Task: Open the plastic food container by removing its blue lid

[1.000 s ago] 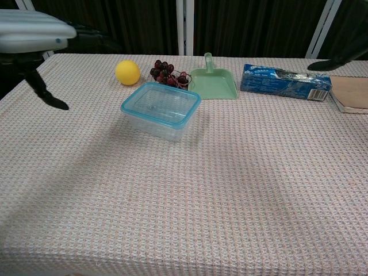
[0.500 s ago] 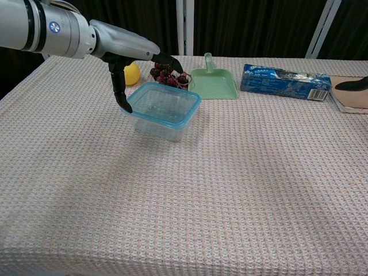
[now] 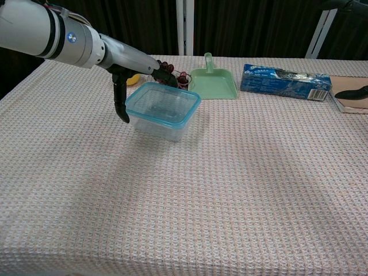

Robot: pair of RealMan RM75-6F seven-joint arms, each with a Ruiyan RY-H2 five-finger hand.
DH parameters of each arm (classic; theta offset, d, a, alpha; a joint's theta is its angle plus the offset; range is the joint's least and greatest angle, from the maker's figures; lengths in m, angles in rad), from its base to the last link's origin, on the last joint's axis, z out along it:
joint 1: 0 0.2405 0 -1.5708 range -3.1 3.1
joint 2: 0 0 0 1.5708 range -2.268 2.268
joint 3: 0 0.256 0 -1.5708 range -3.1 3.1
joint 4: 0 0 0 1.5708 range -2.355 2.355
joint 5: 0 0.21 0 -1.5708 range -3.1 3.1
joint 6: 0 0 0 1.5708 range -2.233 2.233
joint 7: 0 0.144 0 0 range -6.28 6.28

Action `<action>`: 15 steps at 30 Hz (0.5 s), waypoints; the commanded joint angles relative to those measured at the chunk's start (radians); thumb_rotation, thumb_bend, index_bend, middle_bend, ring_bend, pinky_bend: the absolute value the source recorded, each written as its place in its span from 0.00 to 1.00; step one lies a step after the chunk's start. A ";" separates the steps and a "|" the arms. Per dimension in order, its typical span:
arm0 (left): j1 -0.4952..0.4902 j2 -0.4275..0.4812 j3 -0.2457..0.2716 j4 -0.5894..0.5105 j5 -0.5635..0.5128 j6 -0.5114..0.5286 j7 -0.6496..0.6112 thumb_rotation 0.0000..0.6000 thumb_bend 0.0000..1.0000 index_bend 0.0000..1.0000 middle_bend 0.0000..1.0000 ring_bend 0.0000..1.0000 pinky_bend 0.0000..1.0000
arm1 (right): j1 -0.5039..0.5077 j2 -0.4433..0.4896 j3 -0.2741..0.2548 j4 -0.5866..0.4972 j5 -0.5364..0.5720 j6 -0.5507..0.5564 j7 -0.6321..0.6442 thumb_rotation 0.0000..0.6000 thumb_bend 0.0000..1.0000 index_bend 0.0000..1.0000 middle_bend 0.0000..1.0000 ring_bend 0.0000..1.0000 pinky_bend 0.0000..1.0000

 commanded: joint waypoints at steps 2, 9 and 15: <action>-0.021 -0.013 0.025 0.018 -0.030 0.009 -0.013 1.00 0.04 0.01 0.00 0.00 0.01 | -0.003 -0.005 0.000 0.008 -0.003 -0.001 0.004 1.00 0.00 0.00 0.01 0.00 0.00; -0.028 -0.029 0.024 0.045 -0.040 -0.011 -0.081 1.00 0.04 0.01 0.00 0.00 0.02 | -0.007 -0.010 -0.001 0.016 -0.005 -0.012 0.000 1.00 0.00 0.00 0.01 0.00 0.00; -0.025 -0.053 0.028 0.081 -0.016 -0.037 -0.129 1.00 0.04 0.04 0.02 0.00 0.19 | -0.001 -0.046 -0.006 0.037 -0.026 -0.018 0.002 1.00 0.00 0.00 0.06 0.00 0.00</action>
